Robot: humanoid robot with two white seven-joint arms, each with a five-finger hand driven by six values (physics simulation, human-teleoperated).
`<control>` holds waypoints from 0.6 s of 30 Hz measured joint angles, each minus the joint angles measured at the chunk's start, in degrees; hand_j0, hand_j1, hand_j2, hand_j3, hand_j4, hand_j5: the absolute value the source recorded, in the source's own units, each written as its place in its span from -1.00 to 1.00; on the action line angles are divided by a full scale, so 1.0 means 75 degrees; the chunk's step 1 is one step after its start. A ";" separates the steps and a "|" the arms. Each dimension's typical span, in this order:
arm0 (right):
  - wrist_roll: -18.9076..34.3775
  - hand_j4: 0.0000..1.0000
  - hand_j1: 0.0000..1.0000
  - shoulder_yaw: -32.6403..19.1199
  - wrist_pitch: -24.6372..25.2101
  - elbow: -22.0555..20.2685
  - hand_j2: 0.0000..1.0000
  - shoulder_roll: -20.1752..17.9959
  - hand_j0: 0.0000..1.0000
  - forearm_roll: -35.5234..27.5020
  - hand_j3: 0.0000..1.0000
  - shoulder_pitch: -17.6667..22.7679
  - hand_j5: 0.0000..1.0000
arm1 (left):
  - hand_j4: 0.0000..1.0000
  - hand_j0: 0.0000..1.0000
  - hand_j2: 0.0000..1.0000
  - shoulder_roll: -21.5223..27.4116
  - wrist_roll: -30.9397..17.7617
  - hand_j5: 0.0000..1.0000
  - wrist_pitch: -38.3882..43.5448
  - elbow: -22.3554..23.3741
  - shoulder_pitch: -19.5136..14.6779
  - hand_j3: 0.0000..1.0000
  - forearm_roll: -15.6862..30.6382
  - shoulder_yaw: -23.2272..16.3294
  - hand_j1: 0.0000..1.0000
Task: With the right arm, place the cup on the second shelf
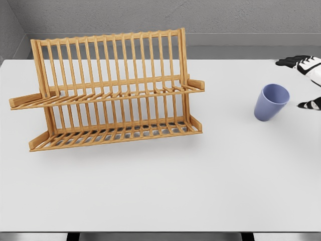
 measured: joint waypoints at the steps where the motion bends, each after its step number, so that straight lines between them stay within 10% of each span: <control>1: 0.0614 1.00 1.00 -0.0078 0.0006 0.0038 1.00 -0.0005 1.00 0.0007 1.00 -0.0164 1.00 | 1.00 1.00 1.00 0.0000 0.0000 1.00 0.0000 -0.0001 0.0000 1.00 0.0001 0.0000 1.00; 10: 0.2442 1.00 1.00 0.0870 0.0119 0.0863 1.00 0.0425 1.00 0.0145 1.00 -0.2718 1.00 | 1.00 1.00 1.00 0.0000 0.0000 1.00 -0.0001 0.0000 0.0000 1.00 0.0000 -0.0001 1.00; 18: 0.2536 1.00 1.00 0.2006 0.0156 0.1565 1.00 0.0814 1.00 0.0528 1.00 -0.2918 1.00 | 1.00 1.00 1.00 0.0000 0.0000 1.00 0.0000 -0.0001 -0.0012 1.00 0.0000 0.0000 1.00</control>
